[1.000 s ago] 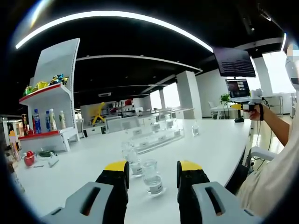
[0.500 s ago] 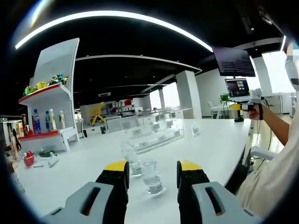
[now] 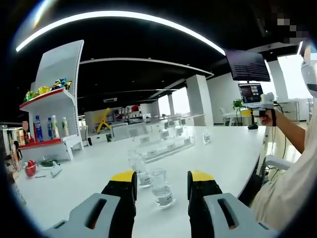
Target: Identify the label on the chemical reagent bottle, grasp the chemical reagent bottle, and place it in the designated position on the reagent rack
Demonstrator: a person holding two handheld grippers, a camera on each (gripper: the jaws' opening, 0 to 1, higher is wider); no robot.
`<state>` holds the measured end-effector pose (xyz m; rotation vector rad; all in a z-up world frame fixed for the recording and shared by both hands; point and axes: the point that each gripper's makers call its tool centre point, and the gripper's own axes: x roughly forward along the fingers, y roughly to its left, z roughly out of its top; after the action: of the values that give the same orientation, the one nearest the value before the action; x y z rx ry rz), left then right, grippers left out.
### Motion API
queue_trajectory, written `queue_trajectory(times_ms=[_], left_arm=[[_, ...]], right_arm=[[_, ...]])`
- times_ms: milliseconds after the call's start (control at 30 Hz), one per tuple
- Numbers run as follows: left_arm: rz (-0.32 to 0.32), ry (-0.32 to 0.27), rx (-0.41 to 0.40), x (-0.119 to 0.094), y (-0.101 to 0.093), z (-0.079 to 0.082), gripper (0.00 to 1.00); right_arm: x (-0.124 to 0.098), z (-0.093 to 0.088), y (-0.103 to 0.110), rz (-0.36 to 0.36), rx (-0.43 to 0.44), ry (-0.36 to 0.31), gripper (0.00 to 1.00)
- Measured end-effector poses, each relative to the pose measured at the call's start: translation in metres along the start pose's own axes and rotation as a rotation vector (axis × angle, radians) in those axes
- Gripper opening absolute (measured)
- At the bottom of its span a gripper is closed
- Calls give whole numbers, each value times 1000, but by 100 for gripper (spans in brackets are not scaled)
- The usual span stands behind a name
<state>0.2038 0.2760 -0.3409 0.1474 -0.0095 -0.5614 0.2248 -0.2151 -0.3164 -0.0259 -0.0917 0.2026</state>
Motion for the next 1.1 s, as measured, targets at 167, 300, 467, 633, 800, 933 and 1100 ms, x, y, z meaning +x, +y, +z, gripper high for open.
queue_trajectory(times_ms=[167,300,467,633,800,933,1100], left_arm=[[0,0,0,0,1,0,41],[1,2,0,0,2,-1,41],[4,3,0,-1,3,-1,41],[7,5,-1,0,5,-1,41],[8,8,-1,1,5,-2,41],[7,12,-2,2,6,-3,41],[11,20,-2,4,7,-4,41]], right_arm=[[12,-6,-2,-14,-6,17,28],[22,-9,-2,-15,-9,31,28],[36,-8,-3,-17,-13,35,28],[48,-6,-3,-15,-16,38,28],[59,-9,-5,-15,-17,51,28],[73,-13,-8,-21,-21,66,28],[90,-21,-11,-30,-26,84,28]])
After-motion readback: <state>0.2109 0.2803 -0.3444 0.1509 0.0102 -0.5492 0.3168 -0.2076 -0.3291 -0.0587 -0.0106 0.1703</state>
